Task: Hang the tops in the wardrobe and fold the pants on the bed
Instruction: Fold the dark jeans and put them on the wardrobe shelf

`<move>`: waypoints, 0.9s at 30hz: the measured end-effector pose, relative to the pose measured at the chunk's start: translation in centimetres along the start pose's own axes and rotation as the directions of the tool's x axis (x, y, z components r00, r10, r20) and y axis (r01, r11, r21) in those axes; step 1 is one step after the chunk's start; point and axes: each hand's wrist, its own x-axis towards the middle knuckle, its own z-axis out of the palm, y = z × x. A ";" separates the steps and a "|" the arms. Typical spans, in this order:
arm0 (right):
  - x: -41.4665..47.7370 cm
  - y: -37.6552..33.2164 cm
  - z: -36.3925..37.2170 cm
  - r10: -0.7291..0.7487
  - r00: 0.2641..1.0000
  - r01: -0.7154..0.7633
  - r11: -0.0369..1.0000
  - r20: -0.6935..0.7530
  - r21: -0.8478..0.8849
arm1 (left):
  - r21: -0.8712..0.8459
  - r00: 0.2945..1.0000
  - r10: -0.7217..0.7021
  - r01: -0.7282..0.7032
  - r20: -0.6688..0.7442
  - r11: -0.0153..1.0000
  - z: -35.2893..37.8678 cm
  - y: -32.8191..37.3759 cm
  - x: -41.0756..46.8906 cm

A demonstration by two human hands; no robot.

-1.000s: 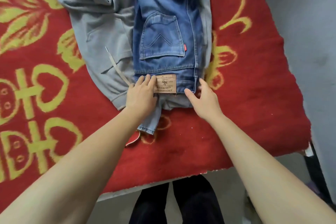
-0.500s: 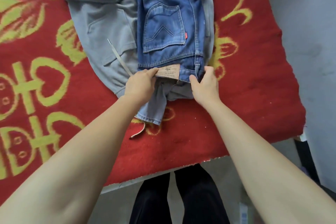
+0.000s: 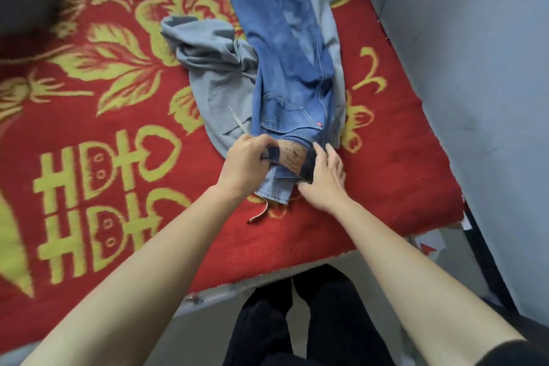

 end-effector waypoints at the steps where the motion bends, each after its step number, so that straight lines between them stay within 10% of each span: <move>1: -0.1 -0.8 0.2 -0.070 0.998 0.070 0.997 -0.001 0.012 | -0.033 0.999 0.020 -0.021 -0.048 0.999 -1.0 0.4 0.1; 4: 0.1 -2.9 -0.1 -0.100 0.987 0.120 0.979 -0.125 0.166 | -0.196 0.981 0.046 -0.083 -0.187 0.977 -2.7 1.4 0.6; 7: 0.9 -3.3 -2.3 0.222 0.953 -0.087 0.852 -0.205 0.517 | -0.379 0.966 -0.047 -0.055 -0.254 0.924 -2.5 1.6 0.4; 11: 0.9 -0.7 -4.9 0.493 0.867 -0.109 0.040 0.076 0.993 | -0.365 0.903 -0.426 0.378 -0.059 0.851 2.1 -0.3 0.4; 13: 0.2 1.0 -5.5 0.511 0.846 -0.094 -0.132 0.149 0.987 | -0.461 0.713 -0.682 0.666 0.163 0.586 4.8 -0.8 0.3; 15: -0.9 3.1 -5.4 0.511 0.834 -0.119 -0.199 0.207 0.973 | -0.648 0.500 -0.740 0.753 0.450 0.115 7.1 -0.3 0.0; 18: -2.5 6.7 -4.5 0.487 0.818 -0.215 -0.233 0.305 0.948 | -0.644 0.406 -0.579 0.707 0.707 -0.291 9.5 1.1 -0.8; 23: -3.6 11.2 -3.0 0.479 0.814 -0.309 -0.120 0.327 0.944 | -0.693 0.364 -0.739 0.696 0.567 -0.189 10.8 1.7 -2.7; 27: -2.9 11.1 -3.5 0.550 0.824 -0.313 0.244 0.135 0.918 | -0.777 0.458 -0.779 0.627 0.429 -0.059 7.1 2.3 -3.7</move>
